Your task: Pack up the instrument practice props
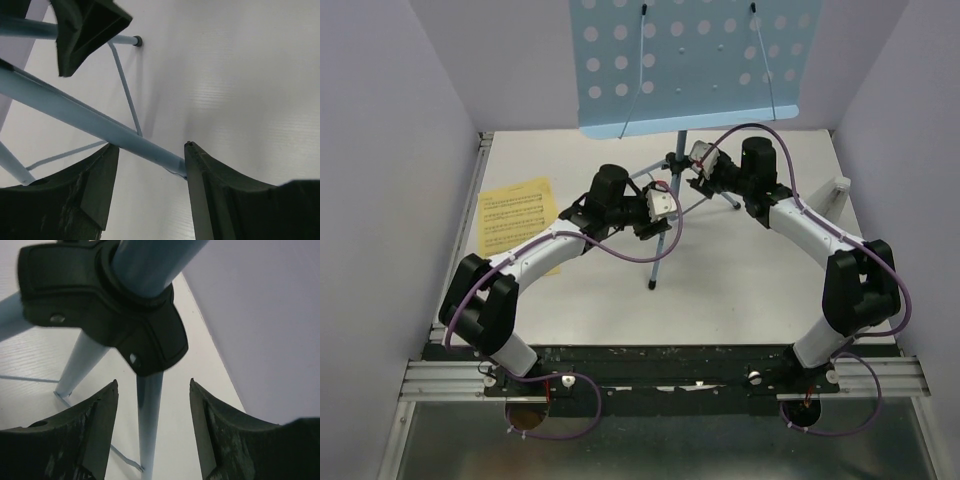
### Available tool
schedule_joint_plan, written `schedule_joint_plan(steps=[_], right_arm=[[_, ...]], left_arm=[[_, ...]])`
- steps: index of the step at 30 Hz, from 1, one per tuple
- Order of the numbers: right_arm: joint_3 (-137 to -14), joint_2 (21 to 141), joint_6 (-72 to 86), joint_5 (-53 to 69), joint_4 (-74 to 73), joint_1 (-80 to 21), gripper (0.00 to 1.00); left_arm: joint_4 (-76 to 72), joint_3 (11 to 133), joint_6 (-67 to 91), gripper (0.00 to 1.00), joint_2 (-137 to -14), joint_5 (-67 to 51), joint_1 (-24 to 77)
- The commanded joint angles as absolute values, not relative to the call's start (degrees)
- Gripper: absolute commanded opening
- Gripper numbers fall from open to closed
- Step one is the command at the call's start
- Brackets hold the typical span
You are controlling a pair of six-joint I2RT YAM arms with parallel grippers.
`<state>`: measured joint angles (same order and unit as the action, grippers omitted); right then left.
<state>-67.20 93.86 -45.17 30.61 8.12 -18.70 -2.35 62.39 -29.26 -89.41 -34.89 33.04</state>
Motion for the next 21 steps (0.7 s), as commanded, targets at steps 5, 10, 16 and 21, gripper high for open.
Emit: schedule_joint_plan(steps=[5, 10, 16, 21], right_arm=[[-69.8, 94.8, -45.3, 33.8, 4.4, -18.8, 0.66], [-69.8, 93.9, -46.8, 31.7, 3.2, -18.8, 0.77], [-66.9, 90.0, -47.8, 28.7, 2.4, -18.8, 1.0], [-67.9, 87.9, -46.7, 29.1, -4.5, -18.8, 1.0]], left_arm=[[6.0, 64.5, -43.7, 0.63, -90.0, -45.1, 37.2], [6.4, 62.2, -42.7, 0.63, -84.6, -41.7, 33.9], [-7.4, 51.9, -35.8, 0.75, -74.6, -36.4, 28.7], [-17.4, 55.4, -11.7, 0.7, -79.0, -35.9, 25.0]])
